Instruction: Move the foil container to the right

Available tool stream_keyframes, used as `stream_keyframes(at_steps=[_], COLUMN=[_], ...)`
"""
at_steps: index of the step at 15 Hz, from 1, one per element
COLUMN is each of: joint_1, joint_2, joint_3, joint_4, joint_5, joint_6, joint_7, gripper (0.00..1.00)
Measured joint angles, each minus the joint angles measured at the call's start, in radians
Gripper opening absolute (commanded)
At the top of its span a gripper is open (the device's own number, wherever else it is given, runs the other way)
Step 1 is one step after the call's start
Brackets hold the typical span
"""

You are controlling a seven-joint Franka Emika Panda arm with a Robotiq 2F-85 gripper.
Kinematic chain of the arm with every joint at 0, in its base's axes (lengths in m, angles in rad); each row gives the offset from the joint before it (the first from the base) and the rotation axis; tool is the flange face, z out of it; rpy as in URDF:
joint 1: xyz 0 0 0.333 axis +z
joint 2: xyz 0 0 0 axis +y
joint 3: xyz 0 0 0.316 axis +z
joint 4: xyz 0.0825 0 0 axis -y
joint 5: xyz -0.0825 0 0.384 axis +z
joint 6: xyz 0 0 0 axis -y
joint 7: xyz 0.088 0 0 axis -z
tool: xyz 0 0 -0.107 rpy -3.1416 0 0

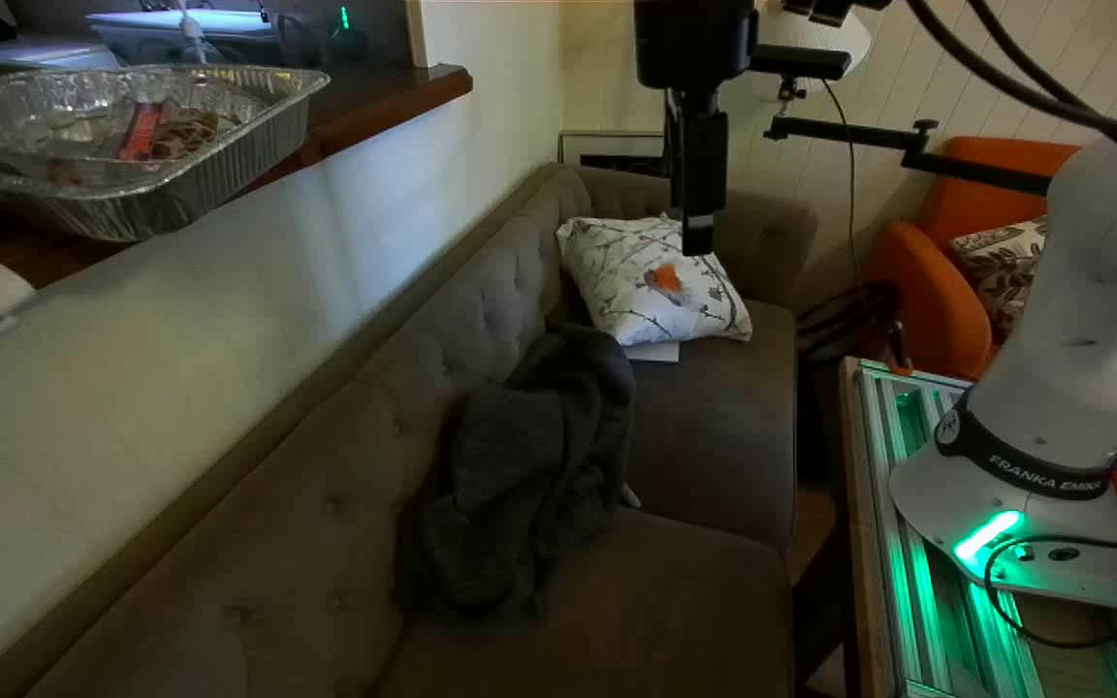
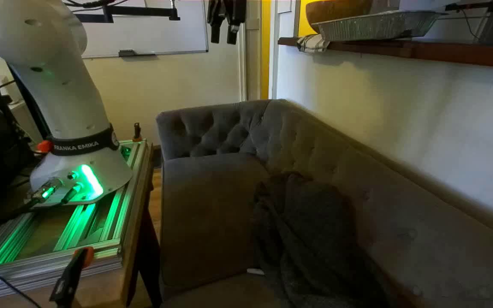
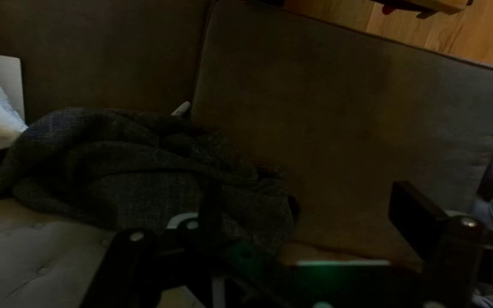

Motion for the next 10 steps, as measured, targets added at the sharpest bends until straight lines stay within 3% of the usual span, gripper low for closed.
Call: stream_keyframes(at_steps=[10], joint_1=[-0.007], joint_2=[0.005], joint_3=[-0.005], joint_4=[0.009], joint_5=[0.000], joint_6=[0.021], joint_7=[0.007], gripper=[1.00])
